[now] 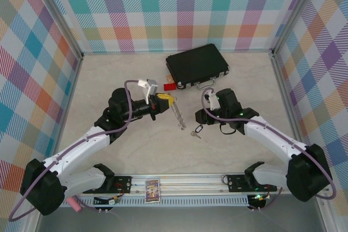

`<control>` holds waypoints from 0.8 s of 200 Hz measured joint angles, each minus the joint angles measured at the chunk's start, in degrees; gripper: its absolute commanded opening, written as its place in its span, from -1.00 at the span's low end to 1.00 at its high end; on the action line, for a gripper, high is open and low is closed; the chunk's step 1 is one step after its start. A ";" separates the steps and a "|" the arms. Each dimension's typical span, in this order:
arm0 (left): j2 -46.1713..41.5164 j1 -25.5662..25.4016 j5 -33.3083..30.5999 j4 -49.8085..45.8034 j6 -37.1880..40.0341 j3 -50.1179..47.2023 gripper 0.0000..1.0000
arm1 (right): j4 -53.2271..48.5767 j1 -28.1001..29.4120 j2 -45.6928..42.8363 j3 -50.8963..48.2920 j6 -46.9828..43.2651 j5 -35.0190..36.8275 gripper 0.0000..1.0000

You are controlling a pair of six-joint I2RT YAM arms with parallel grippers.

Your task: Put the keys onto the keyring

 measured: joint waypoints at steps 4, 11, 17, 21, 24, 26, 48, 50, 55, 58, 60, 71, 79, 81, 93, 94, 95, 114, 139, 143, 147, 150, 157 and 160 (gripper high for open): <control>0.00 0.00 -0.11 0.26 -0.02 -0.37 -1.00 | -0.33 0.00 0.50 0.00 0.04 0.02 -0.15; 0.02 0.00 -0.24 0.81 -0.04 -0.94 -1.00 | -0.90 0.00 1.42 0.00 0.28 -0.04 -0.17; 0.02 0.00 -0.42 1.44 -0.15 -1.46 -1.00 | -1.20 0.00 2.21 0.00 0.55 -0.26 -0.18; 0.00 0.00 -0.52 1.77 -0.20 -1.75 -1.00 | -1.38 0.00 2.80 0.00 0.85 -0.50 -0.19; 0.00 0.00 -0.55 2.08 -0.20 -1.95 -1.00 | -1.44 0.00 3.26 0.00 1.09 -0.68 -0.19; 0.00 0.00 -0.63 2.34 -0.22 -2.14 -1.00 | -1.49 0.00 3.56 0.00 1.29 -0.79 -0.20; 0.00 0.00 -0.96 4.13 -0.31 -3.58 -1.00 | -1.60 0.00 6.95 -0.09 3.41 -2.49 -0.20; 0.00 0.00 -0.96 4.35 -0.35 -3.72 -1.00 | -1.57 0.00 7.26 -0.11 3.63 -2.67 -0.21; 0.00 0.00 -1.05 4.76 -0.39 -4.04 -1.00 | -1.55 0.02 7.89 -0.22 4.17 -3.10 -0.20; 0.00 0.00 -1.09 5.05 -0.42 -4.20 -1.00 | -1.46 0.02 8.22 -0.33 4.57 -3.41 -0.19; 0.00 0.00 -1.11 5.18 -0.42 -4.26 -1.00 | -1.44 0.02 8.35 -0.37 4.61 -3.54 -0.19; 0.04 0.00 -1.14 6.49 -0.44 -4.92 -1.00 | -1.33 0.00 9.42 -0.81 6.05 -4.48 -0.18; 0.04 0.00 -1.16 7.32 -0.46 -5.35 -1.00 | -1.16 0.02 10.03 -1.05 6.88 -5.05 -0.18; 0.07 0.00 -1.14 7.50 -0.46 -5.46 -1.00 | -1.14 0.00 10.14 -1.09 7.06 -5.09 -0.18; 0.09 0.00 -1.16 8.50 -0.46 -6.14 -1.00 | -0.68 0.00 11.17 -1.42 8.41 -5.75 -0.17; 0.09 0.00 -1.14 8.52 -0.46 -6.19 -1.00 | -0.66 0.02 11.23 -1.42 8.50 -5.77 -0.17; 0.09 0.00 -1.16 8.66 -0.46 -6.27 -1.00 | -0.59 0.02 11.39 -1.44 8.66 -5.81 -0.17; 0.09 0.00 -1.16 9.55 -0.63 -7.06 -1.00 | 0.63 0.02 13.42 -1.60 10.29 -6.34 -0.15; -0.33 0.00 -1.16 10.60 -0.90 -8.39 -1.00 | 2.40 0.00 16.76 -1.57 11.58 -6.32 -0.15; -0.52 0.00 -1.18 10.58 -0.96 -8.57 -1.00 | 2.54 0.00 17.44 -1.53 11.67 -6.19 -0.15; -0.70 0.00 -1.20 10.60 -1.07 -8.74 -1.00 | 2.56 0.00 18.14 -1.40 11.91 -6.14 -0.14; -0.90 0.00 -1.20 10.60 -1.11 -8.90 -1.00 | 2.56 0.02 18.69 -1.29 11.91 -6.01 -0.15; -1.20 0.00 -1.33 10.60 -1.29 -9.05 -1.00 | 2.54 0.00 19.96 -0.83 12.07 -5.86 -0.14; -1.36 0.00 -1.38 10.62 -1.31 -9.09 -1.00 | 2.51 0.00 20.44 -0.52 12.09 -5.97 -0.14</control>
